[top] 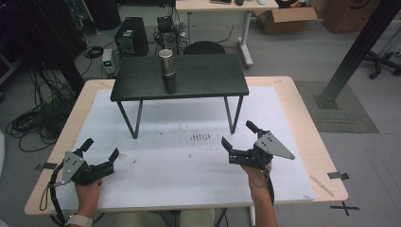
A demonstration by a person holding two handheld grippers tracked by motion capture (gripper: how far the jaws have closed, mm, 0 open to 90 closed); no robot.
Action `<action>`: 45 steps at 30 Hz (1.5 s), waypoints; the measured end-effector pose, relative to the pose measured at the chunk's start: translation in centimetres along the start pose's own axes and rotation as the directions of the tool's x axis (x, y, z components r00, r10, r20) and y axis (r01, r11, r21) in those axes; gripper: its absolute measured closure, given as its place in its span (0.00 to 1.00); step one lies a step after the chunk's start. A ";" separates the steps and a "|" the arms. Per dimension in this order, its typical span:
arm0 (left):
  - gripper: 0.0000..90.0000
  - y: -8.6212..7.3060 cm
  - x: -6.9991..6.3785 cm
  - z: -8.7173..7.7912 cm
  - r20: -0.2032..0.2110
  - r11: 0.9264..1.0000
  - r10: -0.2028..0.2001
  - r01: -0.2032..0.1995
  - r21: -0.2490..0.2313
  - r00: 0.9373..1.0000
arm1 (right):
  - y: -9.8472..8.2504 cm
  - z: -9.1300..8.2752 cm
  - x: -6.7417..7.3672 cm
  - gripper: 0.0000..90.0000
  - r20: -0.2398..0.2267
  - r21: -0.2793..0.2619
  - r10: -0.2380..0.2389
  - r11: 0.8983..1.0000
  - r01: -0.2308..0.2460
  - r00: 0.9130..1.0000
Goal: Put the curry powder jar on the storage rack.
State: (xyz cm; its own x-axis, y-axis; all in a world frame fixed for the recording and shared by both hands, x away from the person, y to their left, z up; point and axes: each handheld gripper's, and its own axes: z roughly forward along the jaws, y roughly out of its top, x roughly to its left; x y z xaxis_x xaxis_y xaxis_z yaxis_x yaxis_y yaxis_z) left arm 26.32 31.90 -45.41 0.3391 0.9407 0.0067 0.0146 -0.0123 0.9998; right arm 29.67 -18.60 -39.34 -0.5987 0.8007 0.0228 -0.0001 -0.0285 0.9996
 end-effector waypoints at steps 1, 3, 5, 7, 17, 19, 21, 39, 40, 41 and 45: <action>0.00 0.0 0.0 0.0 0.000 1.000 0.000 0.000 0.000 1.000 | -0.2 -0.1 -0.1 0.00 0.009 0.002 -0.001 1.000 0.001 1.000; 0.00 0.0 0.0 0.0 0.000 1.000 0.000 0.000 0.000 1.000 | -0.8 -0.2 -0.2 0.00 0.028 0.009 -0.005 1.000 0.005 1.000; 0.00 0.0 0.0 0.0 -0.001 1.000 0.000 0.000 0.000 1.000 | -1.3 -0.3 -0.4 0.00 0.048 0.016 -0.005 1.000 0.004 0.999; 0.00 0.0 0.0 0.0 -0.001 1.000 -0.001 0.001 -0.001 1.000 | -1.9 -0.5 -0.6 0.00 0.067 0.023 -0.006 1.000 0.005 0.998; 0.00 0.0 0.0 0.0 -0.001 1.000 0.000 0.000 -0.001 1.000 | -4.1 -1.3 -1.3 0.00 0.130 0.043 0.000 0.999 -0.005 0.991; 0.00 0.0 0.0 0.0 0.000 1.000 0.000 0.000 -0.001 1.000 | -4.5 -1.3 -1.4 0.00 0.139 0.041 0.004 0.999 -0.010 0.990; 0.00 0.0 0.0 0.0 -0.001 1.000 0.000 0.000 -0.001 1.000 | -4.8 -1.4 -1.4 0.00 0.144 0.041 0.008 0.999 -0.014 0.990; 0.00 0.0 0.0 0.0 -0.001 1.000 0.002 -0.002 0.001 1.000 | -6.0 -1.7 -1.0 0.00 0.170 0.017 -0.021 1.000 0.018 0.985; 0.00 0.0 0.0 0.0 -0.001 1.000 0.002 -0.002 0.001 1.000 | -6.0 -1.7 -0.9 0.00 0.170 0.012 -0.021 1.000 0.020 0.985; 0.00 0.0 0.0 0.0 -0.001 1.000 0.002 -0.002 0.001 1.000 | -6.1 -1.8 -0.9 0.00 0.170 0.008 -0.022 1.000 0.021 0.985; 0.00 0.0 0.0 0.0 -0.001 1.000 0.003 -0.003 0.001 1.000 | -6.1 -1.8 -0.9 0.00 0.170 0.009 -0.027 1.000 0.026 0.985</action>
State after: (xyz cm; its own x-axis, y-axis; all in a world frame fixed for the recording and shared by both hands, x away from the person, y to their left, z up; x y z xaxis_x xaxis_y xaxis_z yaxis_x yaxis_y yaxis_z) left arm 26.34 31.89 -45.40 0.3381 0.9411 0.0093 0.0148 -0.0152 0.9998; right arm 28.77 -20.20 -45.46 -0.4540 0.8910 -0.0019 -0.0088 -0.0023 1.0000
